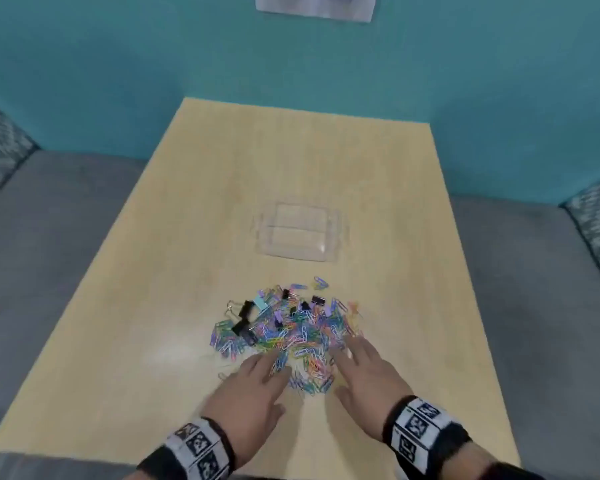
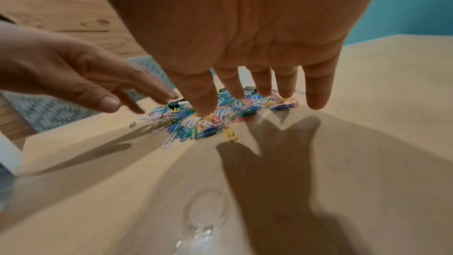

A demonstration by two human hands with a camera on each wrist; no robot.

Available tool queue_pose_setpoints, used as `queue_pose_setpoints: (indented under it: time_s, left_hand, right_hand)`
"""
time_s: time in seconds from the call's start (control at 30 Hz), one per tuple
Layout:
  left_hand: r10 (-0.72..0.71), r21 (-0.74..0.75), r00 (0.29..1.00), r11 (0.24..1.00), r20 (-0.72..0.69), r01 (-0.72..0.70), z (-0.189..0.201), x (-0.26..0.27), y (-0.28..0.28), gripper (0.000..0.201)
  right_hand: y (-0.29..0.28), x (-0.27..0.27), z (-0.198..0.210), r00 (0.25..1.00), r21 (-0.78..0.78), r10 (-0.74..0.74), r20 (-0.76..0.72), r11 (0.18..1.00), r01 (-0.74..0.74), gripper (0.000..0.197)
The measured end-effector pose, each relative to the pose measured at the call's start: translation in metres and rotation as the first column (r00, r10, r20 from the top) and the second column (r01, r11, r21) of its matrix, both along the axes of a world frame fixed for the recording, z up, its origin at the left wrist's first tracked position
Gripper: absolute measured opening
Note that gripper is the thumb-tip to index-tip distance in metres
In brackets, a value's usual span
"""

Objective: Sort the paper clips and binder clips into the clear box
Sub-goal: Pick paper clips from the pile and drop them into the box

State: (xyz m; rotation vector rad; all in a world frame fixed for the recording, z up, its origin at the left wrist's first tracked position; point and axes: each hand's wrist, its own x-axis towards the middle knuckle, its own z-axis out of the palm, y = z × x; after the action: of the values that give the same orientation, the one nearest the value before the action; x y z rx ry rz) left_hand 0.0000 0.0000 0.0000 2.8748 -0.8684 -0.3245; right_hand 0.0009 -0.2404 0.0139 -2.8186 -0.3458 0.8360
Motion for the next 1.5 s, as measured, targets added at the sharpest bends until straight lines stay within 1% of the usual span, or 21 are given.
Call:
queue_pose_setpoints:
  time_s: [0.03, 0.07, 0.13, 0.2, 0.27, 0.33, 0.4, 0.5, 0.6, 0.7, 0.77, 0.87, 1.0, 1.07, 1.13, 1.23, 1.27, 1.33, 1.4, 1.43, 1.5]
  left_hand:
    - [0.022, -0.026, 0.997, 0.999, -0.070, -0.024, -0.004, 0.005, -0.010, 0.062]
    - [0.028, -0.035, 0.995, 0.999, -0.095, -0.032, -0.008, 0.009, -0.019, 0.068]
    - [0.034, -0.007, 0.998, 0.999, -0.061, -0.035, -0.020, 0.014, -0.032, 0.075]
    - [0.060, 0.038, 0.994, 0.998, -0.094, -0.056, -0.026, 0.017, -0.039, 0.074]
    - [0.061, 0.086, 0.992, 0.995, -0.106, -0.052, -0.029, 0.018, -0.041, 0.071]
    - [0.069, 0.144, 0.988, 0.988, -0.140, -0.049, -0.031, 0.015, -0.040, 0.072]
    - [0.091, 0.168, 0.981, 0.984, -0.169, -0.063, -0.030, 0.013, -0.037, 0.078]
    - [0.095, 0.144, 0.983, 0.987, -0.155, -0.073, -0.030, 0.016, -0.035, 0.079]
    - [0.098, 0.108, 0.984, 0.991, -0.146, -0.083, -0.021, 0.026, -0.035, 0.071]
    - [0.103, 0.099, 0.979, 0.991, -0.176, -0.087, -0.014, 0.037, -0.037, 0.060]
    - [0.102, 0.080, 0.978, 0.993, -0.181, -0.088, -0.011, 0.043, -0.038, 0.052]
    - [0.094, 0.057, 0.978, 0.995, -0.187, -0.085, -0.010, 0.050, -0.038, 0.043]
    - [0.098, -0.001, 0.979, 0.995, -0.176, -0.099, -0.015, 0.054, -0.034, 0.037]
    - [0.094, -0.030, 0.983, 0.995, -0.155, -0.100, -0.018, 0.056, -0.032, 0.038]
    - [0.102, -0.054, 0.984, 0.992, -0.147, -0.111, -0.017, 0.059, -0.031, 0.039]
    - [0.138, -0.103, 0.978, 0.982, -0.159, -0.156, -0.012, 0.063, -0.030, 0.037]
    - [0.168, -0.146, 0.969, 0.970, -0.180, -0.196, -0.010, 0.064, -0.029, 0.033]
    - [0.247, -0.252, 0.930, 0.915, -0.272, -0.316, -0.003, 0.066, -0.027, 0.027]
    - [0.330, -0.317, 0.846, 0.820, -0.419, -0.477, 0.005, 0.073, -0.025, 0.023]
    - [0.356, -0.340, 0.776, 0.747, -0.521, -0.571, 0.009, 0.079, -0.025, 0.020]
    - [0.333, -0.381, 0.604, 0.537, -0.724, -0.752, 0.020, 0.092, -0.024, 0.019]
  right_hand:
    - [0.004, 0.008, -0.005, 1.000, -0.014, -0.007, 0.014, 1.000, 0.007, 0.069]
    - [0.007, 0.014, -0.009, 0.998, -0.017, -0.050, 0.036, 0.999, 0.051, 0.074]
    - [0.013, 0.024, -0.018, 0.991, -0.037, -0.103, 0.082, 0.994, 0.106, 0.085]
    - [0.016, 0.027, -0.028, 0.989, -0.072, -0.125, 0.083, 0.989, 0.131, 0.091]
    - [0.018, 0.027, -0.032, 0.992, -0.103, -0.100, 0.083, 0.989, 0.109, 0.091]
    - [0.021, 0.025, -0.032, 0.994, -0.093, -0.055, 0.095, 0.994, 0.064, 0.088]
    - [0.026, 0.022, -0.032, 0.993, -0.068, -0.031, 0.117, 0.997, 0.039, 0.081]
    - [0.033, 0.020, -0.032, 0.986, -0.054, -0.002, 0.167, 0.998, 0.011, 0.066]
    - [0.038, 0.024, -0.030, 0.981, -0.056, 0.011, 0.195, 0.998, 0.000, 0.054]
    - [0.041, 0.032, -0.025, 0.984, -0.038, 0.037, 0.175, 0.999, -0.031, 0.048]
    - [0.041, 0.037, -0.019, 0.987, -0.016, 0.062, 0.146, 0.998, -0.061, 0.048]
    - [0.040, 0.041, -0.014, 0.993, 0.008, 0.053, 0.104, 0.999, -0.054, 0.045]
    - [0.037, 0.046, -0.013, 0.996, 0.028, 0.053, 0.070, 0.998, -0.055, 0.044]
    - [0.036, 0.049, -0.013, 0.998, 0.045, 0.028, 0.057, 0.999, -0.031, 0.039]
    - [0.036, 0.052, -0.012, 0.998, 0.060, -0.027, 0.060, 0.998, 0.024, 0.028]
    - [0.034, 0.058, -0.009, 0.987, 0.142, -0.159, 0.031, 0.978, 0.153, 0.011]
    - [0.032, 0.060, -0.007, 0.978, 0.197, -0.208, -0.007, 0.959, 0.206, 0.005]
    - [0.027, 0.064, -0.005, 0.950, 0.291, -0.300, -0.090, 0.904, 0.313, 0.005]
    - [0.022, 0.069, -0.001, 0.887, 0.374, -0.399, -0.230, 0.806, 0.459, 0.008]
    - [0.020, 0.072, 0.002, 0.839, 0.421, -0.443, -0.315, 0.727, 0.542, 0.010]
    - [0.017, 0.083, 0.010, 0.746, 0.486, -0.485, -0.456, 0.567, 0.665, 0.013]
